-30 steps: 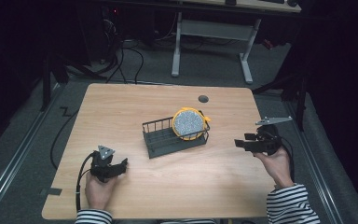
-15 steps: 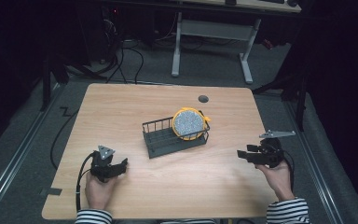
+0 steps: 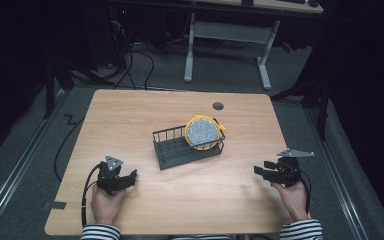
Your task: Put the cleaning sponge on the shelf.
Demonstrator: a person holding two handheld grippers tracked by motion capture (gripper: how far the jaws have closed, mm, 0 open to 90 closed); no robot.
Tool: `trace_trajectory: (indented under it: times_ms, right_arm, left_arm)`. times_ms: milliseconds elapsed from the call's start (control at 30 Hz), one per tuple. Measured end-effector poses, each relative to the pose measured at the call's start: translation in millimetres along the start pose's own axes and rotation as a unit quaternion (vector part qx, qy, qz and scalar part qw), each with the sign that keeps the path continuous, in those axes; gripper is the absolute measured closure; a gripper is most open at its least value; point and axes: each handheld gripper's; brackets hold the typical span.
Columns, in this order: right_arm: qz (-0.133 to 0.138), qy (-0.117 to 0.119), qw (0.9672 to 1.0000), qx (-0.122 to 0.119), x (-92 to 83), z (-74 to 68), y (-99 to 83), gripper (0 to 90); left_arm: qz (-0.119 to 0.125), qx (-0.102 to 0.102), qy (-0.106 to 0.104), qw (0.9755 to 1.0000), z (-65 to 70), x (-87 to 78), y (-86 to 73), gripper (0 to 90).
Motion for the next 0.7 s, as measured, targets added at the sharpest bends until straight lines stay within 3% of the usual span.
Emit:
trace_trajectory:
  times_ms: [500, 700]
  right_arm:
    - [-0.002, -0.032, 0.9995, -0.004, 20.8, 4.5, -12.8, 44.6]
    - [0.001, -0.033, 0.9994, 0.003, 27.6, 5.9, -18.2, 44.6]
  left_arm:
    - [0.0, 0.0, 0.0, 1.0, 0.0, 0.0, 0.0, 26.2]
    - [0.0, 0.0, 0.0, 1.0, 0.0, 0.0, 0.0, 26.2]
Point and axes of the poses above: each handheld gripper's, and its own axes: x roughly forward along the jaws, y roughly out of its top, z roughly to its right, and after that the axes turned 5 degrees about y, right-handed
